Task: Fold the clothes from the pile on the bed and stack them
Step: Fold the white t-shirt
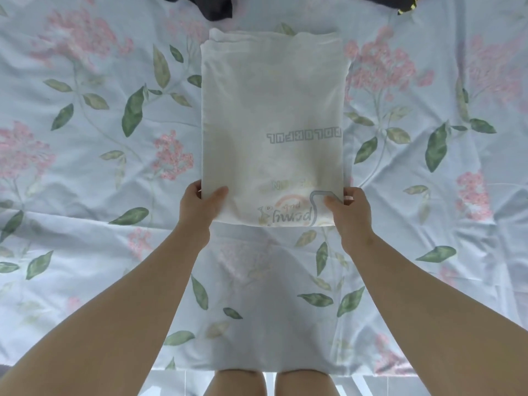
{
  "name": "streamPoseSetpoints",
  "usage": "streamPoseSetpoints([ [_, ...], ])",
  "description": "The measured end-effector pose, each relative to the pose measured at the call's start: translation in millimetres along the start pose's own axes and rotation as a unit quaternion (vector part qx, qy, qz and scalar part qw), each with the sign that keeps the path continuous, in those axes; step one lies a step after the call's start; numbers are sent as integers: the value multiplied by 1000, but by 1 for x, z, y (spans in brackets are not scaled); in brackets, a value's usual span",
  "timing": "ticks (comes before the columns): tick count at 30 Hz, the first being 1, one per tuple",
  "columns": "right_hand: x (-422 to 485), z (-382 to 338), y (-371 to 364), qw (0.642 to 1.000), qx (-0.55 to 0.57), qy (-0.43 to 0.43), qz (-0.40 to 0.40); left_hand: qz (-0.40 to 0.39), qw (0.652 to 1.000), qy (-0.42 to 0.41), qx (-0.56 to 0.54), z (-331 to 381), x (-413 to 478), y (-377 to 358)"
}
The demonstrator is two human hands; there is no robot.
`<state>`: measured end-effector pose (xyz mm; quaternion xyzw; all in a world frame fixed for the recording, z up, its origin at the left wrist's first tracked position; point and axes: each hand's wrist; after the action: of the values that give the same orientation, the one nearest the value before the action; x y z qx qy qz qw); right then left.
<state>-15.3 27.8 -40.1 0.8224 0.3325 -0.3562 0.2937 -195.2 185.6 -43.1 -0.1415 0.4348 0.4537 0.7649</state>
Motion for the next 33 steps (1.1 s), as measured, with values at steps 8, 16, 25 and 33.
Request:
streamPoseSetpoints([
  [8, -4, 13, 16, 998, -18, -26, -47, -25, 982, -87, 165, 0, -6, 4],
  [16, -2, 9, 9, 989, 55, -97, -99, -135, 987, 29, 82, -11, -8, 1],
  [25, -40, -36, 28, 972, 203, -90, -81, -219, 971, 81, 58, 59, -31, 21],
  [33, -165, -165, 63, 927, 342, 104, -112, -181, 965, -91, -165, 183, -161, 52],
])
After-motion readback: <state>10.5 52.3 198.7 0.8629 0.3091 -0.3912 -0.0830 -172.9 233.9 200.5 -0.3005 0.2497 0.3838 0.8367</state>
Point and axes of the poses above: each hand's wrist, its own x-axis towards the middle knuckle, its own y-axis out of the back of the hand, z = x × y, and after that the axes turned 11 degrees about -z, right-handed
